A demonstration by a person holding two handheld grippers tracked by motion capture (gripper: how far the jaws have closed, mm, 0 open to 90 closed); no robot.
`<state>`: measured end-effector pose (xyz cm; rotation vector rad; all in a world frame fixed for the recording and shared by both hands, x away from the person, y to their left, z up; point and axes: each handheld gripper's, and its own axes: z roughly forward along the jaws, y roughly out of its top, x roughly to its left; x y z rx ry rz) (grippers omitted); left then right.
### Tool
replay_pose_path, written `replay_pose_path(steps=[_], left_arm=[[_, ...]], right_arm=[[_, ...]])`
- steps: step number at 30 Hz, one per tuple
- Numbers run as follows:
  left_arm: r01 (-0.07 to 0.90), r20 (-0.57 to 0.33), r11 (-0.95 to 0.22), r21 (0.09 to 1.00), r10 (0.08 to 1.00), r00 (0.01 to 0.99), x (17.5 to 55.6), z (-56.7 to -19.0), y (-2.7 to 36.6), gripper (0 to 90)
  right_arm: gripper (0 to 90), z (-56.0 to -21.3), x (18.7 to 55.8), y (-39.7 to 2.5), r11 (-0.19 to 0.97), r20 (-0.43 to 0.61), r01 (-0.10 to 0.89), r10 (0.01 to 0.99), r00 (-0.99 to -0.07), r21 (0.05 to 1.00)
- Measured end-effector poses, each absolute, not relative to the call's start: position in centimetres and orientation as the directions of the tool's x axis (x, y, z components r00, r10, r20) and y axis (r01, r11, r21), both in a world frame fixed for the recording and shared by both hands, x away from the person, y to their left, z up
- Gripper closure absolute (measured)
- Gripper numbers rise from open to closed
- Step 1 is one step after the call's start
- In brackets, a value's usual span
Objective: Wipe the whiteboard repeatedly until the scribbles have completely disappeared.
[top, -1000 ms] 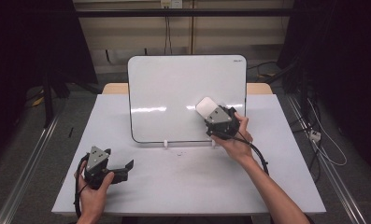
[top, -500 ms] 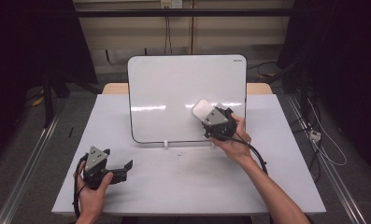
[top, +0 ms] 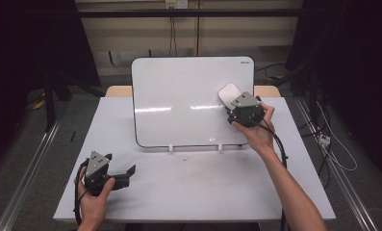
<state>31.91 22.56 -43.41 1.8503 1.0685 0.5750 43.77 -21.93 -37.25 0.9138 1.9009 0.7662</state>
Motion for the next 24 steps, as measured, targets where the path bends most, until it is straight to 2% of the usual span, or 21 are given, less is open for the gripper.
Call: replay_pose_path(steps=[6,17,24], left_arm=[[0.436,-0.034,-0.233,0.869,0.852,0.523,31.9,-43.4,22.4,5.9],[0.437,-0.036,-0.233,0.869,0.851,0.524,31.9,-43.4,22.3,5.9],[0.439,-0.039,-0.231,0.868,0.85,0.525,32.0,-43.5,22.4,5.9]], right_arm=[[31.5,-38.1,43.0,-21.1,0.541,-0.444,0.291,0.83,-0.339,0.789],[31.6,-41.4,40.3,-17.5,0.653,-0.52,0.235,0.732,-0.439,0.72],[31.6,-42.7,39.1,-17.8,0.69,-0.537,0.217,0.69,-0.486,0.69]])
